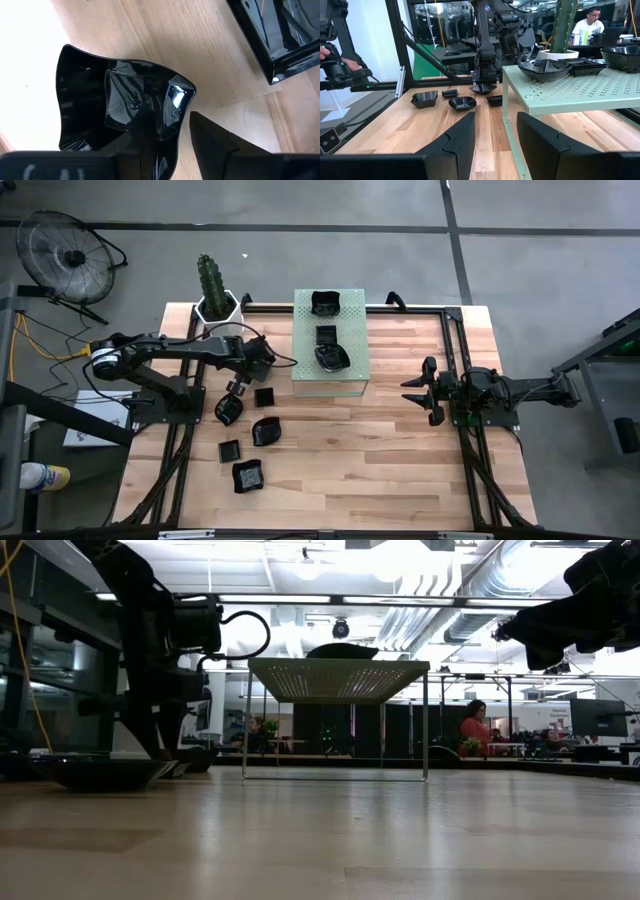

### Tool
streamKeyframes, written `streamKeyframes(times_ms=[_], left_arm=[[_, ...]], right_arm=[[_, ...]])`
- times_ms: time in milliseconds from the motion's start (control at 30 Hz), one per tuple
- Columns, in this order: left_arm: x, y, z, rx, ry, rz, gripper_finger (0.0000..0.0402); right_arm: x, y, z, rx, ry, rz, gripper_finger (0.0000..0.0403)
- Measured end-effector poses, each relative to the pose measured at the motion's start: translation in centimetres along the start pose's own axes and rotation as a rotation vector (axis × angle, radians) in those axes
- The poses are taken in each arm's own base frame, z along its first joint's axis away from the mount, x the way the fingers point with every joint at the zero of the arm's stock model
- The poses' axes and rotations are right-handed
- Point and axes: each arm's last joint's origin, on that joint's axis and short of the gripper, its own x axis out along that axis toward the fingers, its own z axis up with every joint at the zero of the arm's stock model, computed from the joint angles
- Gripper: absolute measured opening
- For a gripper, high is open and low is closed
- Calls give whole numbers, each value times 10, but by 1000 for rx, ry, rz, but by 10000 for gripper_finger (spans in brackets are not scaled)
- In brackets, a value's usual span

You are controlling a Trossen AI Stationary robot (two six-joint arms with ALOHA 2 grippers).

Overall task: Pick & Place Mini shaped plates
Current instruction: Stack the black distorted square plate on top of the black distorted square plate on the shelf

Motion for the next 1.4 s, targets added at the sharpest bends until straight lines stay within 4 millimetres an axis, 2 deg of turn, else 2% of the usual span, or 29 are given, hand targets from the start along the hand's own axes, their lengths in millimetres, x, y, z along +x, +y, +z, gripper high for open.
streamKeyframes(times_ms=[233,1200,1400], left_arm=[[0,0,0,-7,0,0,101],[6,1,1,-7,35,14,100],[6,1,1,-7,33,12,66]], right_arm=[[0,0,0,0,0,0,140],[0,0,0,0,0,0,140],[0,0,0,0,0,0,140]])
